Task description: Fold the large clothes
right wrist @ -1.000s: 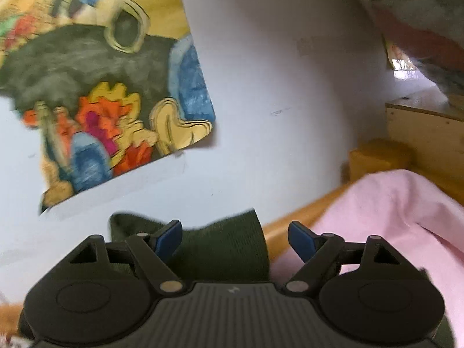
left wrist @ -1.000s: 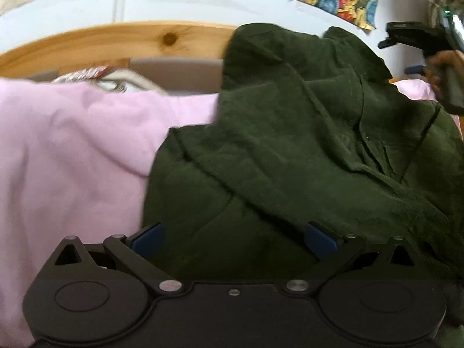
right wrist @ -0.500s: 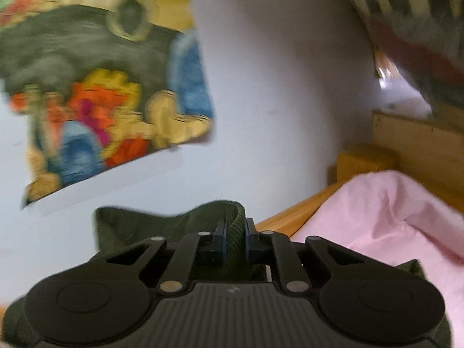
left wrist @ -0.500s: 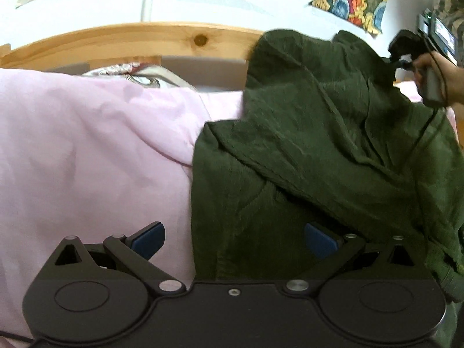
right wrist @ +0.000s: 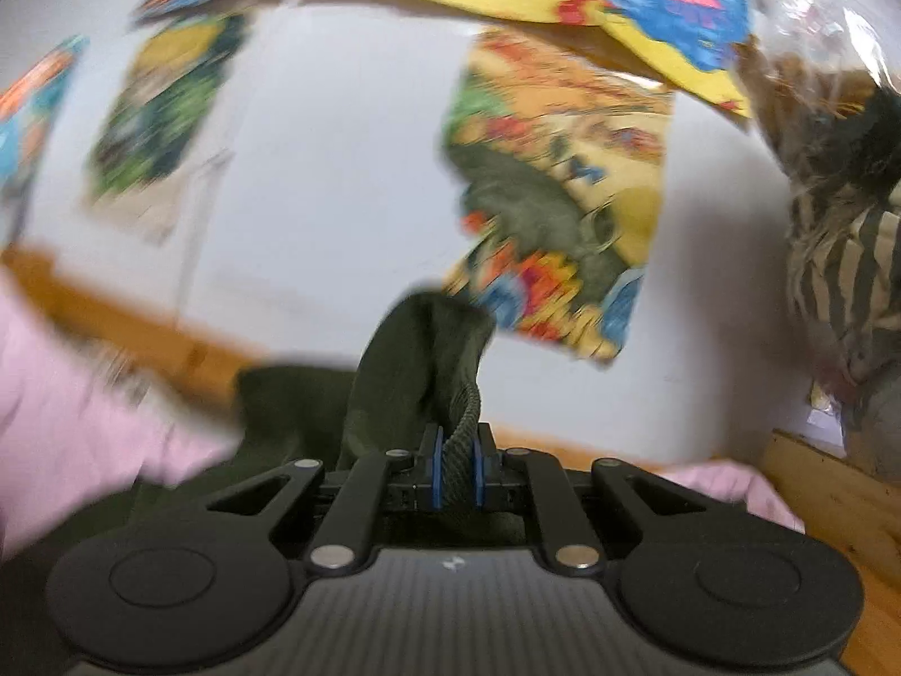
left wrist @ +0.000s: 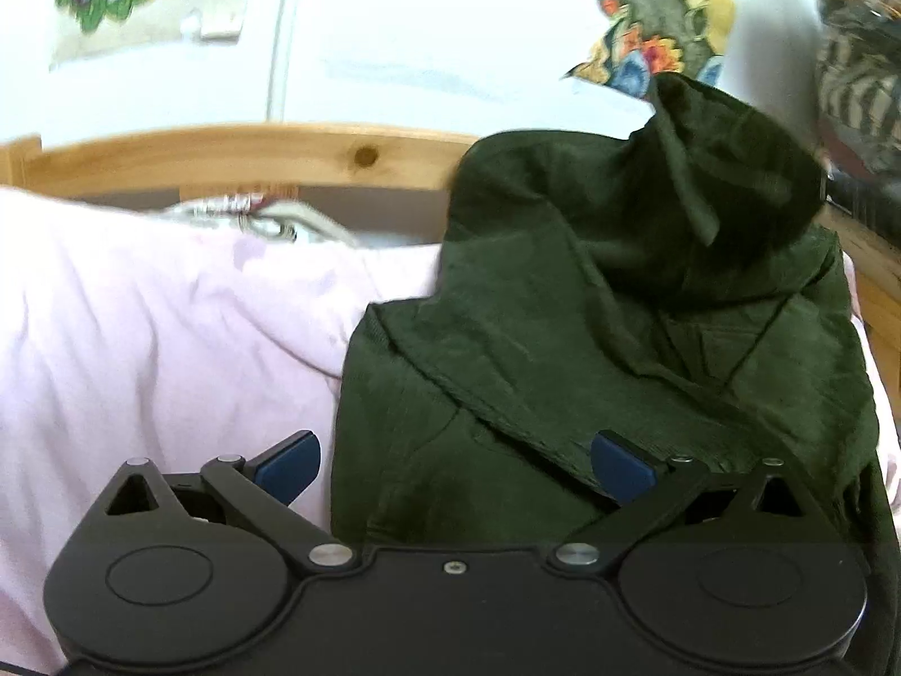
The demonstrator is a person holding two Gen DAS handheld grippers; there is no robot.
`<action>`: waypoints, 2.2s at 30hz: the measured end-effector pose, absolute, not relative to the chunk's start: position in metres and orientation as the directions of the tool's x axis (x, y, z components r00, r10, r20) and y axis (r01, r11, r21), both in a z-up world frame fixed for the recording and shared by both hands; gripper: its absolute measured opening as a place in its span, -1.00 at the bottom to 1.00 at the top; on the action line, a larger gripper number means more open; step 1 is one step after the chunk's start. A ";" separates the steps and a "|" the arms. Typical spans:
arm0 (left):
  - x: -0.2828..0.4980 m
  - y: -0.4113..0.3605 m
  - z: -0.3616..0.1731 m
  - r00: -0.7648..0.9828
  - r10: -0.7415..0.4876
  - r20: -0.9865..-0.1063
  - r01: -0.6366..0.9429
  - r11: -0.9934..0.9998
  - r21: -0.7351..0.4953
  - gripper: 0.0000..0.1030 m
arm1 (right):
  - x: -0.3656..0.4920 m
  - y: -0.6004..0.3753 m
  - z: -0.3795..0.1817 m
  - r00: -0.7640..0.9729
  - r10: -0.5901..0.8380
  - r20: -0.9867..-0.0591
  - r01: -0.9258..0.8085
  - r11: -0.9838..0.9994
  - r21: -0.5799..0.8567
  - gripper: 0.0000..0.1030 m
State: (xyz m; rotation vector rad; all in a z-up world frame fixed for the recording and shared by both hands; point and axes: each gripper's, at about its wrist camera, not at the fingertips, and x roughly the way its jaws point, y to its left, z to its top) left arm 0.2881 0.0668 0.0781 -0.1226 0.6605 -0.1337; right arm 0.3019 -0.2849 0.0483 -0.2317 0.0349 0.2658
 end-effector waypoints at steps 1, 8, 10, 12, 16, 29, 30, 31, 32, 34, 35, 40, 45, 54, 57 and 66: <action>0.284 0.065 0.081 0.785 -0.159 -0.599 0.091 0.986 -0.143 0.98 | 0.291 -0.283 0.035 0.961 0.262 -0.083 -0.275 0.929 -0.249 -0.79; 0.263 0.056 0.092 0.790 -0.141 -0.596 0.136 0.989 -0.053 0.98 | 0.246 -0.289 -0.038 0.935 0.239 -0.263 -0.318 0.893 -0.318 -0.77; 0.262 0.055 0.091 0.789 -0.141 -0.598 0.139 0.989 -0.051 0.99 | 0.239 -0.297 -0.044 0.919 0.246 -0.308 -0.333 0.903 -0.273 -0.76; 0.264 0.056 0.091 0.787 -0.156 -0.597 0.140 0.987 -0.073 0.98 | 0.233 -0.305 -0.044 0.902 0.251 -0.352 -0.343 0.910 -0.231 -0.68; 0.276 0.063 0.091 0.798 -0.192 -0.571 0.135 0.981 -0.141 0.98 | 0.222 -0.331 -0.035 0.881 0.280 -0.381 -0.353 0.926 -0.136 0.18; 0.380 0.066 0.077 0.834 -0.075 -0.546 -0.051 0.976 -0.212 0.98 | 0.327 -0.423 0.039 0.864 0.127 -0.487 0.180 0.826 0.534 0.79; 0.385 0.066 0.075 0.832 -0.073 -0.550 -0.060 0.974 -0.220 0.98 | 0.340 -0.427 0.038 0.855 0.099 -0.509 0.227 0.811 0.539 0.58; 0.387 0.065 0.073 0.830 -0.070 -0.553 -0.068 0.972 -0.225 0.98 | 0.347 -0.433 0.032 0.849 0.068 -0.524 0.267 0.801 0.535 0.41; 0.389 0.065 0.071 0.826 -0.066 -0.559 -0.077 0.971 -0.227 0.98 | 0.354 -0.438 0.028 0.837 0.049 -0.546 0.295 0.799 0.524 -0.08; 0.391 0.064 0.064 0.813 -0.053 -0.580 -0.090 0.973 -0.214 0.98 | 0.354 -0.446 0.013 0.802 0.008 -0.597 0.344 0.811 0.473 -0.53; 0.392 0.064 0.060 0.804 -0.042 -0.593 -0.096 0.975 -0.198 0.98 | 0.351 -0.446 0.006 0.795 0.000 -0.606 0.342 0.826 0.448 -0.65; 0.389 0.072 0.040 0.768 -0.021 -0.640 -0.095 0.985 -0.147 0.98 | 0.321 -0.423 -0.012 0.802 -0.057 -0.595 0.218 0.955 0.202 -0.60; 0.375 0.076 0.050 0.853 0.002 -0.522 -0.084 0.988 -0.134 0.98 | 0.293 -0.398 0.025 0.874 -0.148 -0.462 0.210 0.974 0.086 0.85; 0.419 0.011 0.071 0.924 -0.075 -0.375 0.060 0.997 -0.052 0.99 | 0.363 -0.300 0.017 0.921 -0.063 -0.385 0.018 0.993 -0.120 0.99; 0.446 -0.021 0.059 0.896 -0.067 -0.439 0.081 0.997 0.013 0.99 | 0.391 -0.267 -0.015 0.873 -0.046 -0.485 -0.090 0.963 -0.252 0.98; 0.471 0.003 -0.014 0.852 -0.050 -0.522 0.026 0.998 -0.053 0.99 | 0.358 -0.329 -0.048 0.897 -0.223 -0.381 0.113 0.950 -0.291 0.97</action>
